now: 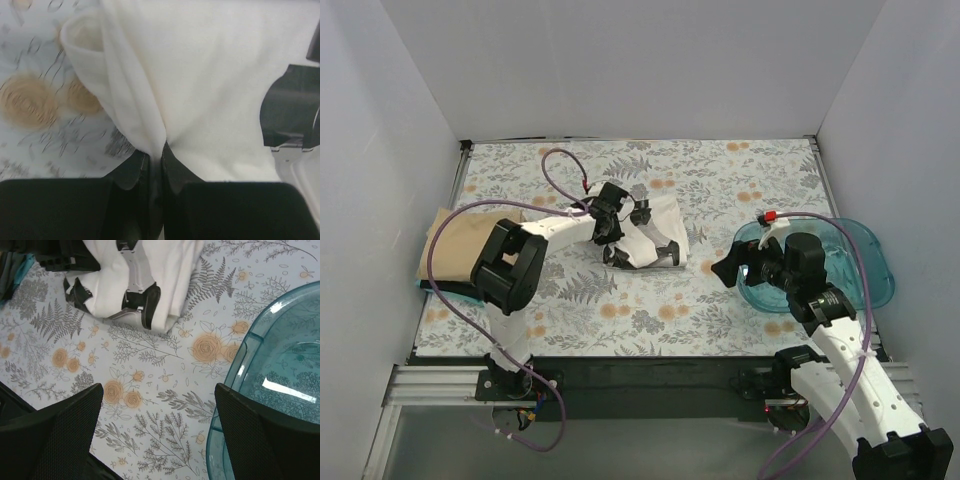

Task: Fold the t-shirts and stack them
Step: Neatly place the folded tshirt to the corner

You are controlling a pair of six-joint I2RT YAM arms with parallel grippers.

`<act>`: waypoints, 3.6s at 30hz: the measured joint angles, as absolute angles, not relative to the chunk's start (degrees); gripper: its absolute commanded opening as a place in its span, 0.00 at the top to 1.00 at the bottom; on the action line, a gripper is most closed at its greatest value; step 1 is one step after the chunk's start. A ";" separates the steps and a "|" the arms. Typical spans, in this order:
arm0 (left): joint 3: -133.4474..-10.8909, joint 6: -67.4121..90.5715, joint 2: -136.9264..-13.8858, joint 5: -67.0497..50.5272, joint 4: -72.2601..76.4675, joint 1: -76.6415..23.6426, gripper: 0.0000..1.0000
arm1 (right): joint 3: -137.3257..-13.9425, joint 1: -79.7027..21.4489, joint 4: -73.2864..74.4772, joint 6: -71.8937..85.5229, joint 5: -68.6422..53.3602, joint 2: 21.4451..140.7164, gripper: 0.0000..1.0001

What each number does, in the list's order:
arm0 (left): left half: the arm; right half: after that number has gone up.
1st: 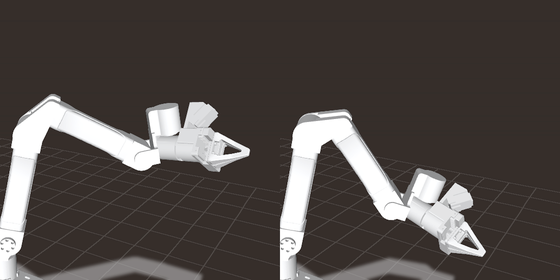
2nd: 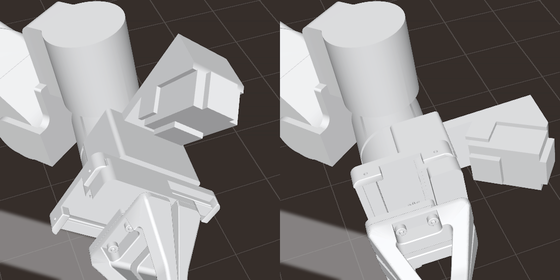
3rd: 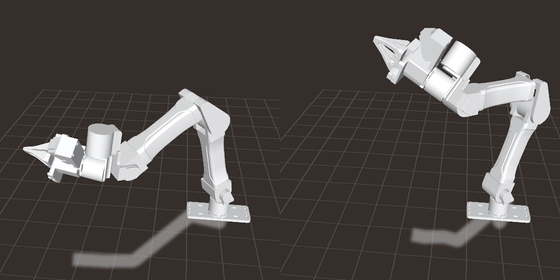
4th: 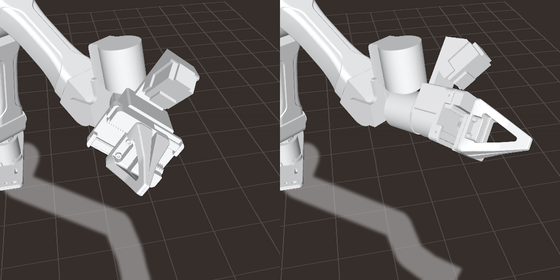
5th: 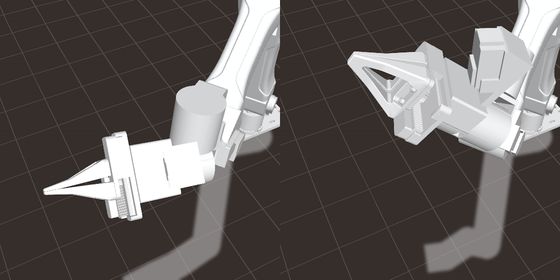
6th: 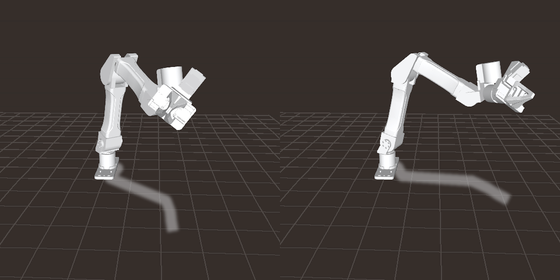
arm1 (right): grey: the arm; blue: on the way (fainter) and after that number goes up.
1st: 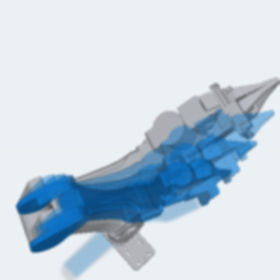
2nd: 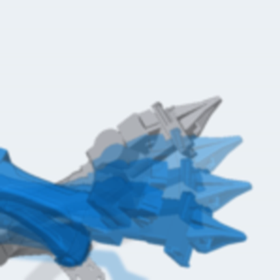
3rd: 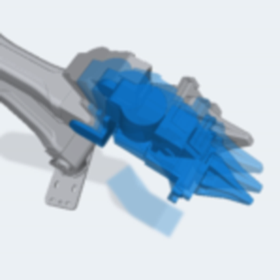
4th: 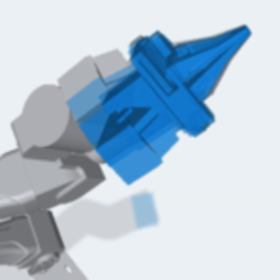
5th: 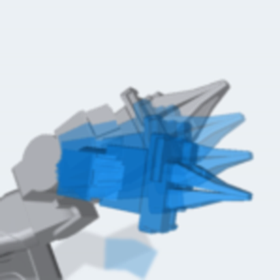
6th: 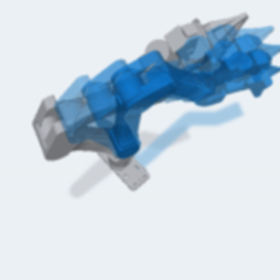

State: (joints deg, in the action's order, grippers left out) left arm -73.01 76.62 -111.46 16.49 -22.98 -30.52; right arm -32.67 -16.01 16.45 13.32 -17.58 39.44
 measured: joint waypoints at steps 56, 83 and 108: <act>-50.72 14.20 -60.62 28.56 -23.09 -13.10 1.00 | -23.44 -15.99 14.59 11.79 -10.61 38.96 0.02; -65.10 6.66 -59.27 26.70 -36.84 -5.10 1.00 | -22.55 -14.20 14.46 12.08 -8.03 39.77 0.02; -48.47 -7.62 -68.66 23.64 -5.17 13.39 1.00 | -22.52 -12.84 14.44 12.25 -7.64 39.75 0.02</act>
State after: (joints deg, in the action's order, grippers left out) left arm -48.47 -7.62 -68.66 23.64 -5.17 13.39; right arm -22.52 -12.84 14.44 12.25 -7.64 39.75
